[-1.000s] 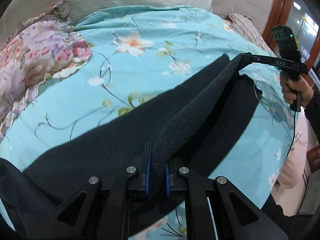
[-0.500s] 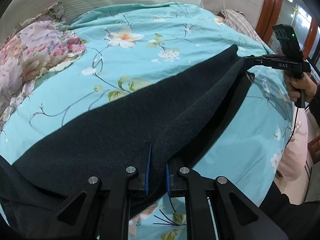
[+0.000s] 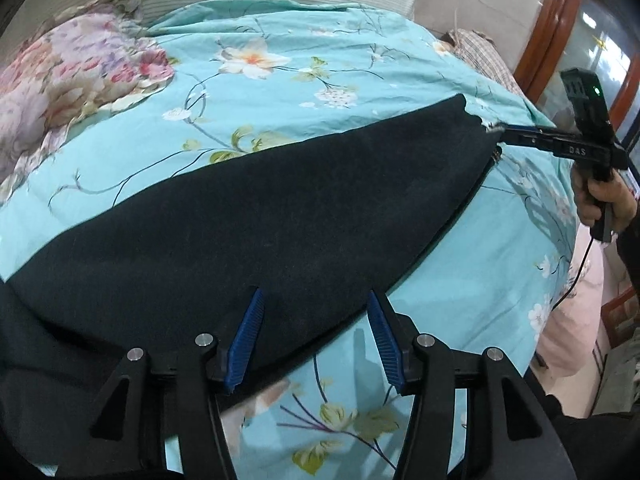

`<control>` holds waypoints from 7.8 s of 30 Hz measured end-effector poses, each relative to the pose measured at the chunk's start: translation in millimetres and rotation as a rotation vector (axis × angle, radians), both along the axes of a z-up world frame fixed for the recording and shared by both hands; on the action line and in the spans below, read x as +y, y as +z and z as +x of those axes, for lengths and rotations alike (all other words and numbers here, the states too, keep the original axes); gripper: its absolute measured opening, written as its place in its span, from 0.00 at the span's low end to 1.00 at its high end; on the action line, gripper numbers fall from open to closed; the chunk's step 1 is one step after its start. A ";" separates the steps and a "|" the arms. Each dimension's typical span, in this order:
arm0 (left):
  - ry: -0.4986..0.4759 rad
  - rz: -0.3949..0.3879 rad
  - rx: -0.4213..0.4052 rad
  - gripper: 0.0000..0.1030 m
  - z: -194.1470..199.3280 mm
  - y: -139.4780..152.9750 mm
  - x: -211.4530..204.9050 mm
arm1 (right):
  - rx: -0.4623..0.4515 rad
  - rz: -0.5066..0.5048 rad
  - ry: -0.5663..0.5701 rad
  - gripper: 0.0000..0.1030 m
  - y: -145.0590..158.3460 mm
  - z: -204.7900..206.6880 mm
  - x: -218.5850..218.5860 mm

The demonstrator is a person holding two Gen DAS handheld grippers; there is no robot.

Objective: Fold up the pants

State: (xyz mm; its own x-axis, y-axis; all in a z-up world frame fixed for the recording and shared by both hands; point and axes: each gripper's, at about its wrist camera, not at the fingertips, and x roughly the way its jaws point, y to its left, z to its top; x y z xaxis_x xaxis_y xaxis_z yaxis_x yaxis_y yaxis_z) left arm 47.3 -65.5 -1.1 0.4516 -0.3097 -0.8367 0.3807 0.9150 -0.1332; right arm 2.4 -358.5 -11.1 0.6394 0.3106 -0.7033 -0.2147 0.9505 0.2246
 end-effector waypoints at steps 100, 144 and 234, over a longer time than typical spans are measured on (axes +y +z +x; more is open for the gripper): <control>1.017 -0.585 0.033 0.06 -132.3 -23.4 306.0 | 0.018 -0.090 0.747 0.09 -6.0 26.4 403.3; 1.150 -0.384 0.100 0.73 -119.2 -1.1 346.7 | 0.043 0.188 0.432 0.42 18.4 98.7 332.4; 0.825 -0.247 -0.072 0.65 -55.5 34.2 240.2 | 0.006 0.161 0.089 0.57 17.1 53.4 232.6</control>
State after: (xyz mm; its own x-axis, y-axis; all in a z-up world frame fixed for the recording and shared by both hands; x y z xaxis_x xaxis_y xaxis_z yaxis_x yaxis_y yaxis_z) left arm -8.1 174.7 33.2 0.6614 -0.0285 -0.7495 -0.3776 0.8507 -0.3656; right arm 55.8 -125.9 6.0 0.6004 0.4742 -0.6440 -0.2941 0.8797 0.3736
